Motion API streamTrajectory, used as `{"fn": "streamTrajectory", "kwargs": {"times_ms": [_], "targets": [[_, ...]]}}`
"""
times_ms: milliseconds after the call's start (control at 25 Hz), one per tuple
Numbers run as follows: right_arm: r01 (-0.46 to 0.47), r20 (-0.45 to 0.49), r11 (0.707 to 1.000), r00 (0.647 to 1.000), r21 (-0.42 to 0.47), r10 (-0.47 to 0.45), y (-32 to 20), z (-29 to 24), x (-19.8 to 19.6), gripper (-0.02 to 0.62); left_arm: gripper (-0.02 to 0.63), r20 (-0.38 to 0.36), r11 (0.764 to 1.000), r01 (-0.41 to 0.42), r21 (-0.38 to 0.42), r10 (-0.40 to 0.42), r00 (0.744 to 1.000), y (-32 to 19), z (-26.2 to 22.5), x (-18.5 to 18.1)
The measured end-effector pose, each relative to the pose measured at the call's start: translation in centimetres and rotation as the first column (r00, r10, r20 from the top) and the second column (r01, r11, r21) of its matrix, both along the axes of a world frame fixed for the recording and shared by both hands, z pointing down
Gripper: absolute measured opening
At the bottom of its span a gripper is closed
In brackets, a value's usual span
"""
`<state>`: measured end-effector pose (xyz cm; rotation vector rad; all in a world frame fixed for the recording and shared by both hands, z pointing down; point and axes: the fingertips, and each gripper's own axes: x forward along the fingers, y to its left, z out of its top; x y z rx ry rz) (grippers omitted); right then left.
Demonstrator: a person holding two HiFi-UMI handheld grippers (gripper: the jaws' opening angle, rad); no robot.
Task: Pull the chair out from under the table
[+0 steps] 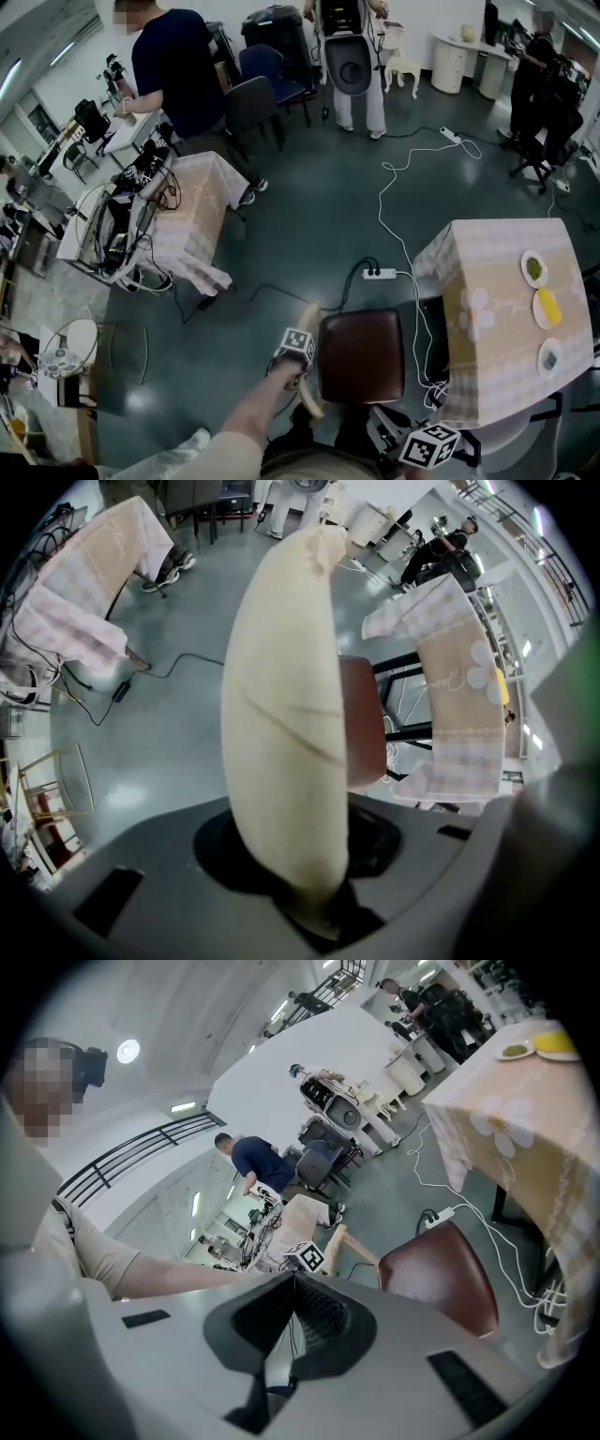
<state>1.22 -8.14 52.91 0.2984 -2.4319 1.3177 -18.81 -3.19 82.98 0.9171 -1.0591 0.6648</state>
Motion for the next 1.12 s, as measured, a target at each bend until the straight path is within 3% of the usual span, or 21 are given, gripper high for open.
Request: {"fn": "streamTrajectory", "kwargs": {"times_ms": [1120], "targets": [[0.079,-0.010,0.997,0.997,0.011,-0.079,1.2,0.1,-2.3,0.011,0.144,0.025,0.999,0.046,0.030,-0.046,0.999,2.0,-0.8,-2.3]]}}
